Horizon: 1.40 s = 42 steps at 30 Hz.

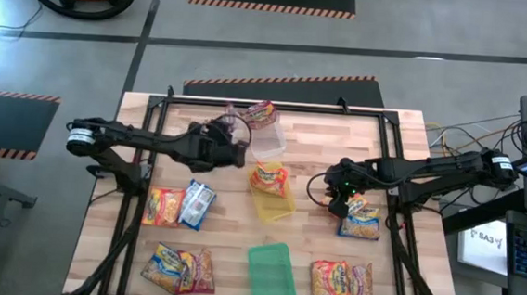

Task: Sort Maruchan noodles
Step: Put the red noodle pack into the transparent bin

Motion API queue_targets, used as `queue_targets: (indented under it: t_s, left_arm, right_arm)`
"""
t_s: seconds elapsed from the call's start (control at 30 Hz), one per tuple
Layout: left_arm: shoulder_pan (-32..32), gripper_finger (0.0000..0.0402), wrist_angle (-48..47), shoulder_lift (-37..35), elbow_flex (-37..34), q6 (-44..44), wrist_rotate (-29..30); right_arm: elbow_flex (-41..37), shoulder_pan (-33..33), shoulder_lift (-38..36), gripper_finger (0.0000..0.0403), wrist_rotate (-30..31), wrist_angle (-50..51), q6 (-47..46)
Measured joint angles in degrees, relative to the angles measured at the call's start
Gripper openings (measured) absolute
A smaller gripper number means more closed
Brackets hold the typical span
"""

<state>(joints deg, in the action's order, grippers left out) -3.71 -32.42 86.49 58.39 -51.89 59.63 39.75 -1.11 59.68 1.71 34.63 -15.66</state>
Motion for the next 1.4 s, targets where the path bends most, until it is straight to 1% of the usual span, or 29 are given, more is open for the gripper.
queue_targets:
  t_s: [0.07,0.17,0.23,0.3,0.4,0.5,0.6,0.7,0.77,0.83,0.93,1.13,1.23,1.4]
  left_arm:
    - [1.2,0.0006,2.4,0.0,-0.1,0.3,0.7]
    - [2.2,0.0006,3.2,0.0,-0.4,0.3,0.9]
    - [2.7,0.0005,3.6,0.0,-0.4,0.3,0.9]
    - [3.2,0.0005,4.6,0.0,-0.4,0.5,0.9]
    - [4.0,0.0005,6.9,0.0,-0.4,3.5,0.8]
    - [4.8,0.0005,9.5,0.0,-0.4,9.7,0.9]
    - [5.7,0.0005,12.6,0.7,-0.7,19.3,3.1]
    - [6.6,0.0005,13.5,2.5,-1.1,29.3,7.2]
    - [7.0,0.0005,13.6,3.9,-1.1,33.4,10.9]
    - [7.4,0.0005,13.9,5.4,-1.1,36.0,15.0]
    - [8.1,0.0005,14.0,7.7,-1.1,37.2,20.1]
    - [10.1,0.0005,14.5,11.2,-1.1,34.6,29.4]
    - [11.3,0.0005,15.0,12.1,-1.0,33.5,30.3]
    - [13.0,0.0005,15.8,13.5,0.5,34.5,30.4]
  right_arm:
    - [0.0,0.0,0.0,0.0073,1.4,-1.1,3.9]
    - [0.0,0.0,0.0,0.0076,1.5,-2.7,7.9]
    - [0.0,0.0,0.0,0.0077,1.4,-4.8,7.6]
    - [0.0,0.0,0.0,0.0077,1.3,-6.4,4.7]
    - [0.0,0.0,0.0,0.0073,1.3,-10.8,2.1]
    - [0.0,0.0,0.0,0.0073,1.4,-15.0,2.8]
    - [0.0,0.0,0.0,0.0077,1.4,-18.2,1.0]
    - [0.0,0.0,0.0,0.0081,1.3,-20.1,-5.6]
    - [0.0,0.0,0.1,0.0082,1.2,-21.5,-8.7]
    - [0.0,0.0,0.1,0.0081,1.3,-23.9,-9.1]
    - [0.0,0.0,0.1,0.0078,0.8,-26.2,-10.3]
    - [0.0,1.0,0.4,0.0067,1.3,-30.9,-14.3]
    - [0.0,2.1,0.4,0.0062,1.5,-33.2,-14.3]
    - [0.0,3.1,0.5,0.0054,1.4,-35.1,-8.5]
